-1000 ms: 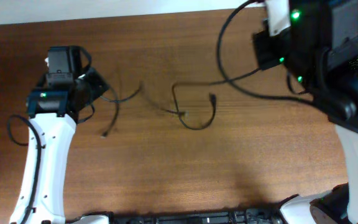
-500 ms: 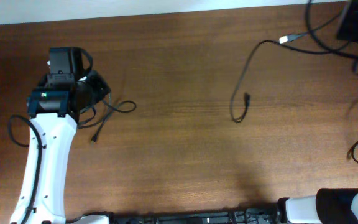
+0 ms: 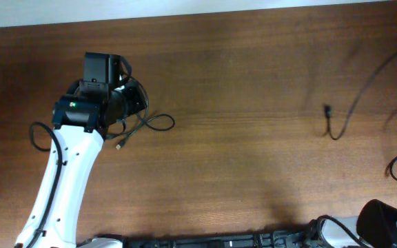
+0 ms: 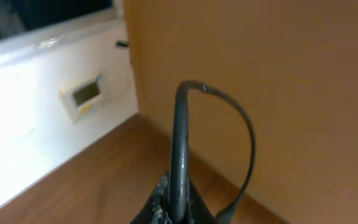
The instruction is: Untangle cables
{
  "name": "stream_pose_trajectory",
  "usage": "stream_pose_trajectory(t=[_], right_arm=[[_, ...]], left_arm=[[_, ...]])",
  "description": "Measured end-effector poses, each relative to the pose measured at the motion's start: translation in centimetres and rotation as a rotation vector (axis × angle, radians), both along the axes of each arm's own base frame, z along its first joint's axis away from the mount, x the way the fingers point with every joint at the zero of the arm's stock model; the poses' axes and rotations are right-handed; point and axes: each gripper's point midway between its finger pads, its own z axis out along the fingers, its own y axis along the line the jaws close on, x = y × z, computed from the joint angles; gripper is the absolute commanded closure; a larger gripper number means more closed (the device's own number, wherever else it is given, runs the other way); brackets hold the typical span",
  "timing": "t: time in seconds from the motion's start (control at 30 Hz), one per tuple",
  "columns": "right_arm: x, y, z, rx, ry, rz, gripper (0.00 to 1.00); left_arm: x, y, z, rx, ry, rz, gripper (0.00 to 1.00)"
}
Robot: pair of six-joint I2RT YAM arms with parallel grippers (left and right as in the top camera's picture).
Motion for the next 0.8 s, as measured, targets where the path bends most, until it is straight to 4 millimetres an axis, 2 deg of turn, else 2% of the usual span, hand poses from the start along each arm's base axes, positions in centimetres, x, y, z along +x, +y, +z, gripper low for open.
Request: stream_pose_trajectory(t=[0.2, 0.33, 0.47, 0.53, 0.63, 0.73, 0.8], right_arm=[[-2.8, -4.1, 2.9, -0.017, -0.185, -0.154, 0.96], [-4.0, -5.6, 4.9, -0.050, -0.285, -0.209, 0.96], [-4.3, -6.0, 5.7, -0.063, -0.327, -0.221, 0.96], [-4.2, -6.0, 5.2, -0.049, -0.310, -0.223, 0.96], [-3.5, -6.7, 2.9, -0.001, -0.246, -0.229, 0.96], [-1.5, -8.2, -0.6, 0.065, -0.161, -0.225, 0.96], [0.3, -9.4, -4.0, 0.129, -0.083, -0.214, 0.96]], left_arm=[[0.0, 0.0, 0.0, 0.001, -0.001, -0.002, 1.00], [0.1, 0.0, 0.1, 0.000, -0.007, -0.002, 1.00], [0.5, -0.1, 0.3, -0.004, -0.025, -0.002, 1.00], [0.7, -0.3, 0.5, -0.014, -0.035, -0.008, 1.00], [0.8, -0.5, 0.6, -0.022, -0.038, -0.013, 1.00], [0.8, -0.6, 0.6, -0.028, -0.039, -0.016, 1.00], [0.8, -0.7, 0.6, -0.034, -0.038, -0.021, 1.00]])
